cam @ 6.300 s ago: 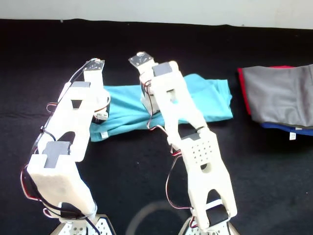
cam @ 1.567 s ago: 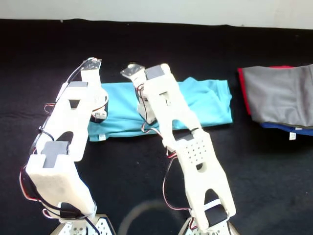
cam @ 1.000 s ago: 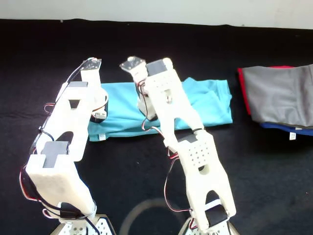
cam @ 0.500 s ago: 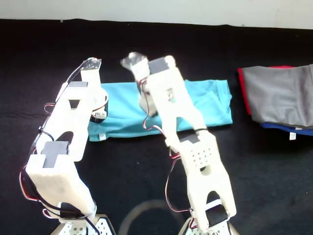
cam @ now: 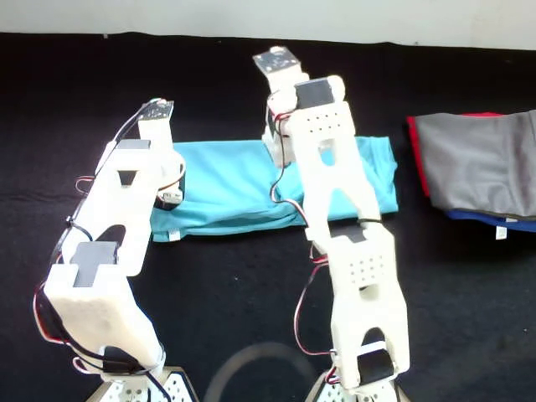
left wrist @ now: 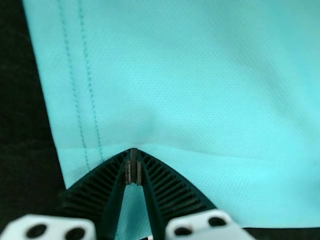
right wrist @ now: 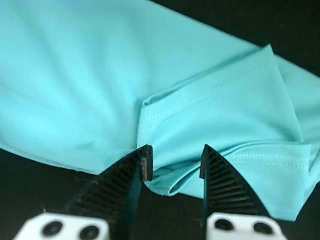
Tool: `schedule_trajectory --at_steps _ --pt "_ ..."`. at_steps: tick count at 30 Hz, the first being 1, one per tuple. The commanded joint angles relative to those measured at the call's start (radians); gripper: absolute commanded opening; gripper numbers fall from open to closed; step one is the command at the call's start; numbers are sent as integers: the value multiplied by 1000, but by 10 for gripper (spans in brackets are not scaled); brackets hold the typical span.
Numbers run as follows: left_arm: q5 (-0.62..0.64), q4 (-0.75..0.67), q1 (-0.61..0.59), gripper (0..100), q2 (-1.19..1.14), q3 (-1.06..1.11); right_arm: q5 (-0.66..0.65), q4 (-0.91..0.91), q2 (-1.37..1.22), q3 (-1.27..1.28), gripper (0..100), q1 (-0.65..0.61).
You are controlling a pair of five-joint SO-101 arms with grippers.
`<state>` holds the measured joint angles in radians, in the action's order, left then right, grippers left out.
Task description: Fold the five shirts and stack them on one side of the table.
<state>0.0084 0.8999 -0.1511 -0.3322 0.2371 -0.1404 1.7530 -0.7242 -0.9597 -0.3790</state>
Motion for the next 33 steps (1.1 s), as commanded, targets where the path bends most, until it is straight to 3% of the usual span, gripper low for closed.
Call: schedule_trajectory --at_steps 1,7,18,24,33 --pt "5 -35 -24 8 13 -15 48 13 189 206 165 12" --pt "5 -35 -24 8 13 -15 71 -18 211 409 165 30" --pt "5 -35 -24 8 13 -15 77 -128 97 412 161 42" --pt "5 -35 -24 8 13 -15 71 -122 88 412 2 48" --pt "5 -35 -24 8 13 -15 71 -47 160 320 5 76"
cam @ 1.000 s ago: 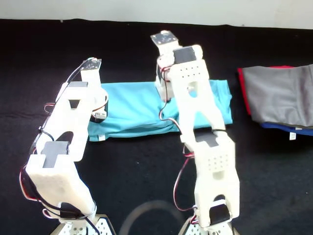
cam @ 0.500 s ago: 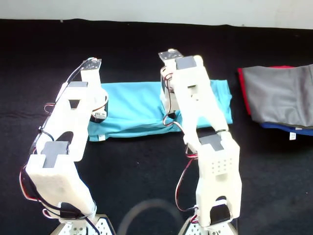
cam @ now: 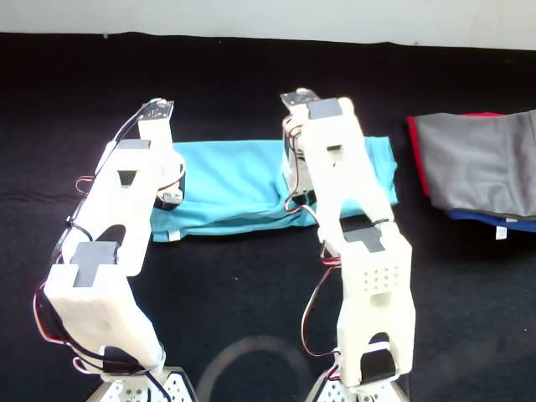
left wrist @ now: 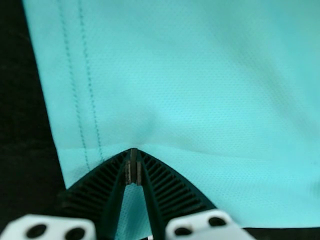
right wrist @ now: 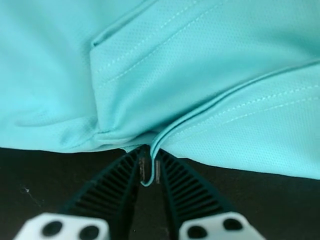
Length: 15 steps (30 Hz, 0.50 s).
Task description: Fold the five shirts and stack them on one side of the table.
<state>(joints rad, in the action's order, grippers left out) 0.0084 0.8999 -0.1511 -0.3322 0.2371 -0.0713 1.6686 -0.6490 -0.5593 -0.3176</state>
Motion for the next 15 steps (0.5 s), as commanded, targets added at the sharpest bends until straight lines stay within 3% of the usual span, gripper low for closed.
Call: schedule_trajectory --at_steps 1,8,15 --pt "5 -35 -24 8 13 -15 2 48 99 -107 5 16" --pt "5 -35 -24 8 13 -15 -2 -18 76 -176 5 2" --pt "5 -35 -24 8 13 -15 -143 -150 -16 -179 5 -48"
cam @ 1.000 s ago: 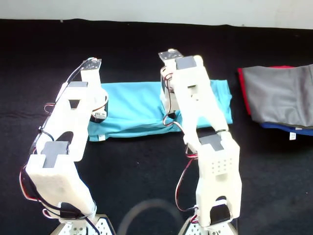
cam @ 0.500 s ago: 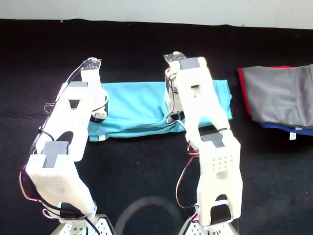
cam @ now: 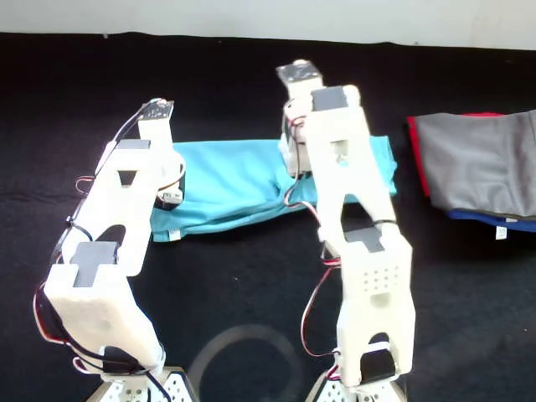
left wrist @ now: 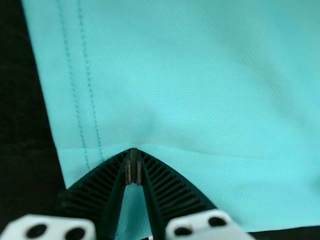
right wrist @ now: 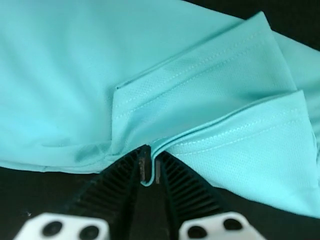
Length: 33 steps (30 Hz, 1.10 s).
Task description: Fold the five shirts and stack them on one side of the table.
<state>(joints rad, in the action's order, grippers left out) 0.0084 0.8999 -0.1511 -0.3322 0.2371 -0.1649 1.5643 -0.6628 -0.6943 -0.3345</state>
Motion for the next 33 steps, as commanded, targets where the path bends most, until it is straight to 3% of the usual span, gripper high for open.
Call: schedule_trajectory --at_steps 1,7,13,21,25,33 --pt "5 -35 -24 8 13 -15 -63 -59 -16 -44 5 -41" --pt "5 -35 -24 8 13 -15 -72 -101 -91 -44 22 -76" --pt "5 -35 -24 8 13 -15 -75 -47 -108 -56 211 -51" --pt "5 -28 -24 10 28 -27 -74 133 8 -329 211 -13" --pt "5 94 -38 11 64 -101 -75 191 13 -412 211 41" --pt "6 184 -156 240 71 -176 -75 202 114 -367 192 119"
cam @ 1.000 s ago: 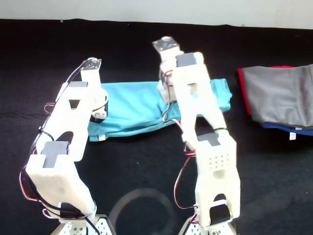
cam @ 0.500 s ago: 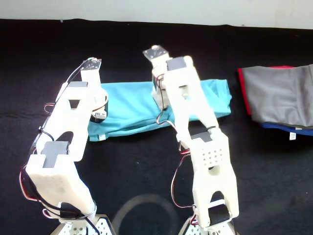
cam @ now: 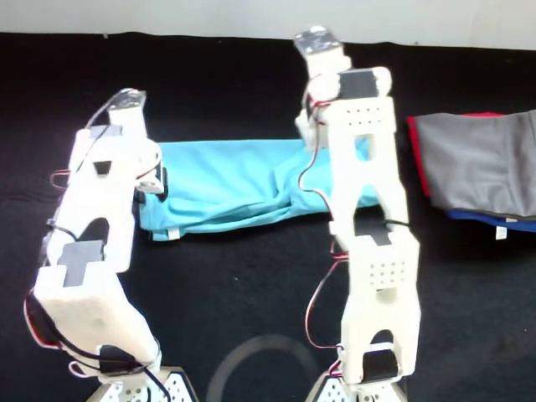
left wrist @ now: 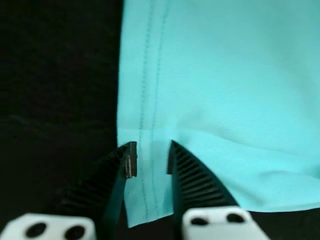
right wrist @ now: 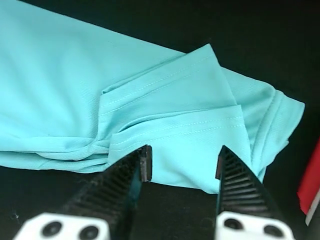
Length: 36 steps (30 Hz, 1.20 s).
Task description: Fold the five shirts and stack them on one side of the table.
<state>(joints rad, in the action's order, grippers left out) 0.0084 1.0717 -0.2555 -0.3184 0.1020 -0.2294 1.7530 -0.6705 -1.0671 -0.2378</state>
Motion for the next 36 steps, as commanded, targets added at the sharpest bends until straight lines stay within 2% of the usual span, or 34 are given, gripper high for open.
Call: schedule_trajectory --at_steps 1,7,12,22,25,27,29,31,36 --pt "6 12 -65 241 58 -44 -11 12 151 35 185 22" --pt "8 -63 -67 244 -8 -50 -40 12 343 272 177 8" --pt "69 -23 -13 245 -180 -176 -80 10 522 444 177 7" --pt "104 385 140 236 -495 -610 -81 7 796 730 177 12" --pt "103 470 160 127 -575 -719 -81 7 845 777 177 13" --pt "103 522 153 1 -625 -799 -81 7 881 791 177 35" --pt "100 574 130 25 -667 -866 -81 7 914 792 177 65" --pt "94 614 85 6 -699 -931 -80 7 946 800 177 111" --pt "-44 667 -107 9 -734 -1067 -75 7 1032 923 177 183"
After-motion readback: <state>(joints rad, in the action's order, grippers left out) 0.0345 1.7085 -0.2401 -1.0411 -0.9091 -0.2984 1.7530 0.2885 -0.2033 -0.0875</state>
